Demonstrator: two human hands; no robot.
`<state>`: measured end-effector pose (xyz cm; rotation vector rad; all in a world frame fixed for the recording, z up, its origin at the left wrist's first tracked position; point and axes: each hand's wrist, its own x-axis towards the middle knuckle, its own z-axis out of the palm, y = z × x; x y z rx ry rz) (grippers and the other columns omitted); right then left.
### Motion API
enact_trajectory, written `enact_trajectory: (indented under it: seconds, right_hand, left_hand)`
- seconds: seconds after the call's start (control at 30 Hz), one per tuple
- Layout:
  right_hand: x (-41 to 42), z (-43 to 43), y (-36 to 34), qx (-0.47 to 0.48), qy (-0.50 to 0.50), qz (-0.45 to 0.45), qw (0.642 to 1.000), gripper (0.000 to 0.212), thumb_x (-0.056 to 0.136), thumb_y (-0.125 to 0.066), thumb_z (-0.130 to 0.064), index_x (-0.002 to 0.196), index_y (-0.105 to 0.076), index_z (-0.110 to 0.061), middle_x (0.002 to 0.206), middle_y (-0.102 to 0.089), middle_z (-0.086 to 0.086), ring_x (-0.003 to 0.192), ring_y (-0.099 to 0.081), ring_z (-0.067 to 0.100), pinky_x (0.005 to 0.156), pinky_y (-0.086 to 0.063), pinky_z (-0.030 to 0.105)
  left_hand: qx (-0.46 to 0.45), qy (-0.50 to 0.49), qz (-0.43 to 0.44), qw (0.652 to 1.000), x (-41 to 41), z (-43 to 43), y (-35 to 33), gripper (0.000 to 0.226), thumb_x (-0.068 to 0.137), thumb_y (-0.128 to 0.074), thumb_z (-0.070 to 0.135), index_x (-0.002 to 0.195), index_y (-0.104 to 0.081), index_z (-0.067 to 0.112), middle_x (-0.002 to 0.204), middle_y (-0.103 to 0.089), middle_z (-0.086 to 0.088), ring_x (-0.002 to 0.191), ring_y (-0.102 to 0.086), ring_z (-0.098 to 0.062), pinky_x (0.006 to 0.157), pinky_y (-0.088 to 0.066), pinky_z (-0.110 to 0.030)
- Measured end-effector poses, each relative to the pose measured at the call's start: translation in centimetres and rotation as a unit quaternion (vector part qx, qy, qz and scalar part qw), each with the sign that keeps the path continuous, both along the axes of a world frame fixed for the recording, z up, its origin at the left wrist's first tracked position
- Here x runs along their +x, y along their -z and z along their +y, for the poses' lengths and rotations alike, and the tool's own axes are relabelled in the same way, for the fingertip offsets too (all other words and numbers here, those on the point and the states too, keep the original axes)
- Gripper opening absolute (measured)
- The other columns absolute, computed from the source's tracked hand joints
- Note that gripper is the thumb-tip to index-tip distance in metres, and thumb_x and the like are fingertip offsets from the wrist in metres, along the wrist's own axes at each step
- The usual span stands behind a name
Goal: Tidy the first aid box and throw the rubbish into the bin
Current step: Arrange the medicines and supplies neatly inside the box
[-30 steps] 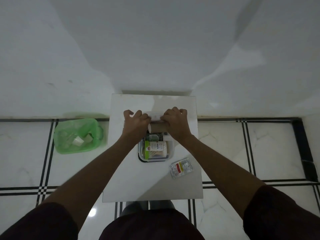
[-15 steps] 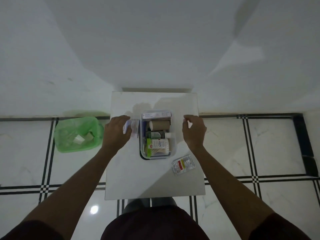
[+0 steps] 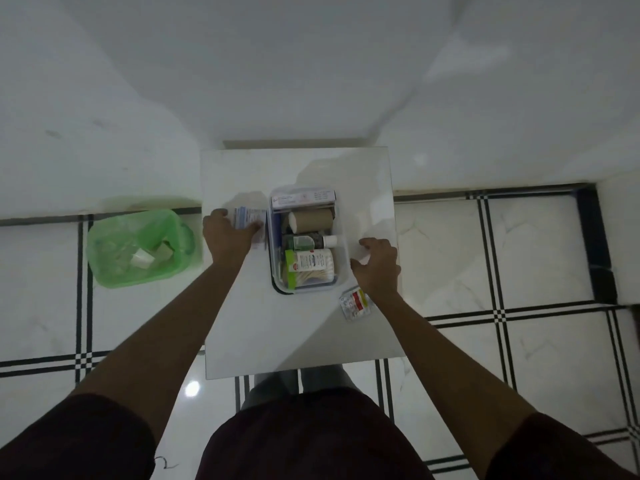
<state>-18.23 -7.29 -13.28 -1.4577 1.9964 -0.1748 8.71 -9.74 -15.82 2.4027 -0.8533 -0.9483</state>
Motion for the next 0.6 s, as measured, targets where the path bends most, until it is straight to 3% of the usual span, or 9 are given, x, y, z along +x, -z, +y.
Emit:
enact_trajectory:
  seconds: [0.1,0.23,0.37,0.5,0.6]
  right_hand:
    - [0.3,0.9,-0.3,0.064,-0.013,0.041,0.997,0.065,0.069,-0.08,-0.026,0.125,-0.047,-0.022,0.129,-0.04,0.01,0.121,-0.037,0.031,0.094,-0.041,0.054]
    - [0.2,1.5,-0.5,0.132,-0.023,0.089,0.987,0.091,0.056,-0.087,-0.034,0.129,-0.032,-0.026,0.13,-0.029,0.009,0.123,-0.029,0.032,0.094,-0.04,0.058]
    - [-0.4,1.4,-0.4,0.132,-0.005,0.083,0.988,0.093,0.057,-0.086,-0.046,0.127,-0.031,-0.018,0.13,-0.028,0.012,0.122,-0.03,0.034,0.091,-0.042,0.06]
    - [-1.2,1.2,-1.2,0.185,-0.001,0.075,0.98,0.097,0.055,-0.087,-0.046,0.127,-0.028,-0.019,0.13,-0.025,0.012,0.123,-0.028,0.033,0.095,-0.042,0.059]
    - [-1.6,2.7,-0.9,0.173,-0.011,0.089,0.981,0.099,0.053,-0.09,-0.034,0.129,-0.029,-0.016,0.128,-0.029,0.013,0.119,-0.033,0.033,0.097,-0.042,0.05]
  left_hand:
    - [0.018,-0.026,0.005,0.999,-0.2,-0.7,0.3,0.079,0.056,-0.089,0.035,0.118,-0.051,0.003,0.118,-0.059,-0.017,0.106,-0.058,-0.031,0.086,-0.052,-0.041]
    - [0.03,-0.027,0.012,0.999,-0.1,-0.8,0.1,0.052,0.066,-0.084,0.025,0.106,-0.061,0.003,0.108,-0.066,-0.013,0.1,-0.063,-0.028,0.075,-0.048,-0.03]
    - [-0.004,-0.016,0.007,1.0,0.5,0.1,-0.1,0.024,0.074,-0.071,0.013,0.095,-0.069,0.002,0.092,-0.071,-0.016,0.087,-0.065,-0.032,0.082,-0.054,-0.04]
    - [-0.05,-0.09,0.033,0.994,0.7,1.0,-1.3,0.01,0.081,-0.064,0.013,0.087,-0.063,0.005,0.081,-0.059,-0.009,0.076,-0.053,-0.021,0.066,-0.042,-0.029]
    - [-0.098,-0.143,0.033,0.984,0.7,1.0,-2.8,0.011,0.086,-0.06,0.016,0.091,-0.06,0.007,0.085,-0.058,-0.006,0.077,-0.052,-0.018,0.065,-0.037,-0.025]
